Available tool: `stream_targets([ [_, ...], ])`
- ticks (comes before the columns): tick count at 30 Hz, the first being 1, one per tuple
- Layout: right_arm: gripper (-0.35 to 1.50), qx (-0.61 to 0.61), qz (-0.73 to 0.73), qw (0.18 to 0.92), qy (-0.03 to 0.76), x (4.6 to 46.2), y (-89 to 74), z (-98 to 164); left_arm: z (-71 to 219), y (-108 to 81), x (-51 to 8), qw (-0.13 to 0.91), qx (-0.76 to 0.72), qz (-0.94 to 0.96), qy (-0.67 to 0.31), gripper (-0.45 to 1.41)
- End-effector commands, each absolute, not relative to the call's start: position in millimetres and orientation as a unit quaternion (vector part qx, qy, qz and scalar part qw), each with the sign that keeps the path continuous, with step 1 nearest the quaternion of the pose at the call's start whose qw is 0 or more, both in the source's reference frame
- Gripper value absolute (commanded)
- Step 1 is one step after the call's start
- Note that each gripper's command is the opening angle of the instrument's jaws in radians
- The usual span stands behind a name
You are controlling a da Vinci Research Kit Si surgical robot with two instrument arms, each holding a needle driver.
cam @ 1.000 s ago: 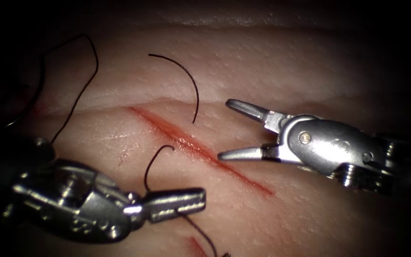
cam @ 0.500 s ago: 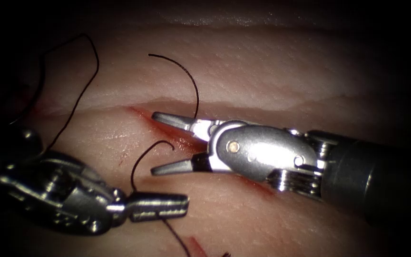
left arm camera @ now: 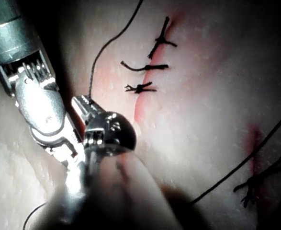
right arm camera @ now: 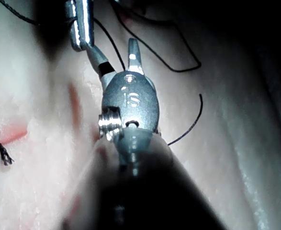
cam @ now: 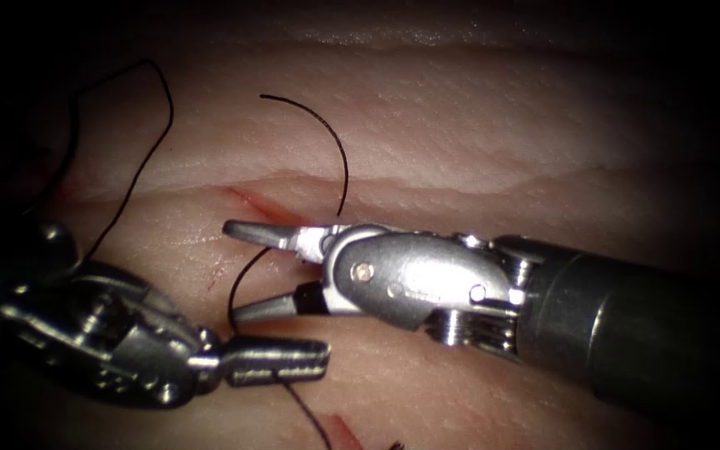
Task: Wound Closure
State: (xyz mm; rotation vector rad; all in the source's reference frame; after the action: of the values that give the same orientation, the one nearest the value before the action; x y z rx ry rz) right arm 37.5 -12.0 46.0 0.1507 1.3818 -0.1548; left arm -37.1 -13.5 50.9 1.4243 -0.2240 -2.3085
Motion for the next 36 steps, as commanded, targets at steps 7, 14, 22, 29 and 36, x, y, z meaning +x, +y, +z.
stream_targets([
  [7, -0.35, 0.058, -0.062, 0.779, 0.622, 37.3, -9.8, 46.9, 51.4, -13.5, -37.8, 0.208, 0.505, -0.834, -0.083, 0.64],
  [14, -0.35, 0.042, -0.026, 0.808, 0.586, 36.4, -7.6, 48.2, 51.5, -13.6, -38.2, 0.113, 0.519, -0.837, -0.131, 1.15],
  [22, -0.35, 0.045, -0.004, 0.818, 0.573, 35.9, -6.3, 49.6, 52.0, -14.2, -39.8, 0.072, 0.514, -0.838, -0.167, 1.2],
  [29, -0.35, 0.046, -0.001, 0.82, 0.571, 35.7, -5.8, 50.3, 52.3, -14.4, -41.0, 0.077, 0.502, -0.842, -0.183, 1.1],
  [36, -0.35, 0.051, 0.01, 0.822, 0.567, 35.5, -5.3, 51.6, 51.3, -15.0, -41.3, 0.106, 0.503, -0.835, -0.196, 0.91],
])
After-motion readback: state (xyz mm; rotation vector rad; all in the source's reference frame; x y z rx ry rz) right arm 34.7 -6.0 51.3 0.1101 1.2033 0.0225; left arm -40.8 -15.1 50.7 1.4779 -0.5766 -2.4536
